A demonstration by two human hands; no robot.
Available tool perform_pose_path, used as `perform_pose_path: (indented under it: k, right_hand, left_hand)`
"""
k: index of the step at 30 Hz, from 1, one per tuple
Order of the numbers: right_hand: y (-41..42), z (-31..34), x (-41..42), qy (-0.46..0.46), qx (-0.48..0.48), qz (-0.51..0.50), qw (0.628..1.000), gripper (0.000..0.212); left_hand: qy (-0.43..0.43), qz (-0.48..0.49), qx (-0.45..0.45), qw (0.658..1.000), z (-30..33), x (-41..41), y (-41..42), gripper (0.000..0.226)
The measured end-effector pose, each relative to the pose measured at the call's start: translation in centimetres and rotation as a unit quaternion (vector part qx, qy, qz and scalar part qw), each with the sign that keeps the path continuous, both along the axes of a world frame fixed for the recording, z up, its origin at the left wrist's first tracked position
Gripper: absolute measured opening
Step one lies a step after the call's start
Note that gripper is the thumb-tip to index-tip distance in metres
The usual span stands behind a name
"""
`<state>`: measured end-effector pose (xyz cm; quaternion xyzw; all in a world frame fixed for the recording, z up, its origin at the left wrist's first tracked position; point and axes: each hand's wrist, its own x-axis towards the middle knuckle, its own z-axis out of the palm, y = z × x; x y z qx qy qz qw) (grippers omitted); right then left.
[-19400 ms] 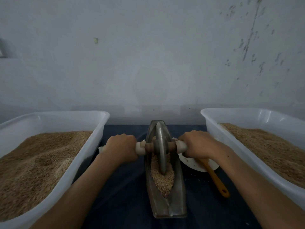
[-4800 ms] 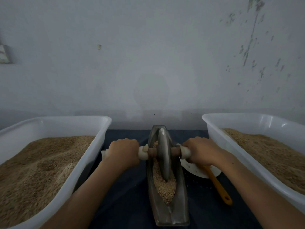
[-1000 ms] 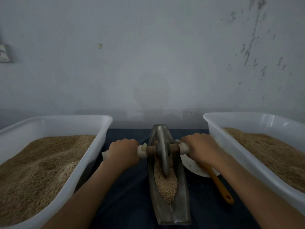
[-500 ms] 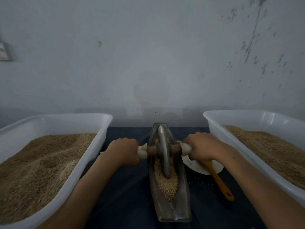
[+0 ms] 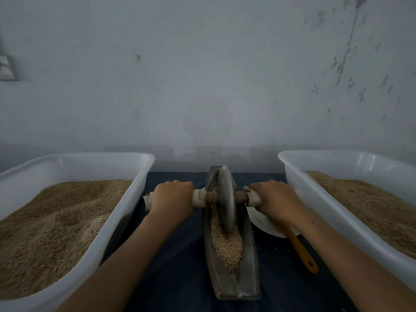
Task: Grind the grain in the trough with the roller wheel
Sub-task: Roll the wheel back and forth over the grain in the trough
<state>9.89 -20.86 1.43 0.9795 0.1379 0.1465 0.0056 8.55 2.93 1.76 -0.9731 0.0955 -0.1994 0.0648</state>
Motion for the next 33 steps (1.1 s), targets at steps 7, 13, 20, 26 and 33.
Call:
perform_pose_path:
  k: [7, 13, 20, 26, 33]
  right_hand:
    - [0.0, 2.1, -0.7, 0.160, -0.037, 0.023, 0.986, 0.019]
    - [0.5, 1.2, -0.6, 0.030, -0.042, 0.009, 0.999, 0.013]
    - [0.8, -0.1, 0.0, -0.097, -0.031, 0.009, 0.995, 0.011]
    - [0.7, 1.6, -0.9, 0.041, -0.059, 0.009, 0.997, 0.008]
    - [0.6, 2.5, -1.2, 0.135, -0.064, 0.011, 0.989, 0.016]
  left_hand:
    - [0.142, -0.002, 0.003, 0.990, 0.7, 0.2, 0.5, 0.018]
    - [0.112, 0.004, -0.028, 0.993, -0.2, 0.8, 0.8, 0.014]
    - [0.024, -0.006, -0.065, 0.998, -1.1, 0.9, 0.9, 0.016]
    - [0.140, -0.013, -0.040, 0.989, -0.2, 1.0, 1.3, 0.016]
    - [0.170, -0.003, -0.021, 0.985, 0.0, 1.2, 1.3, 0.023]
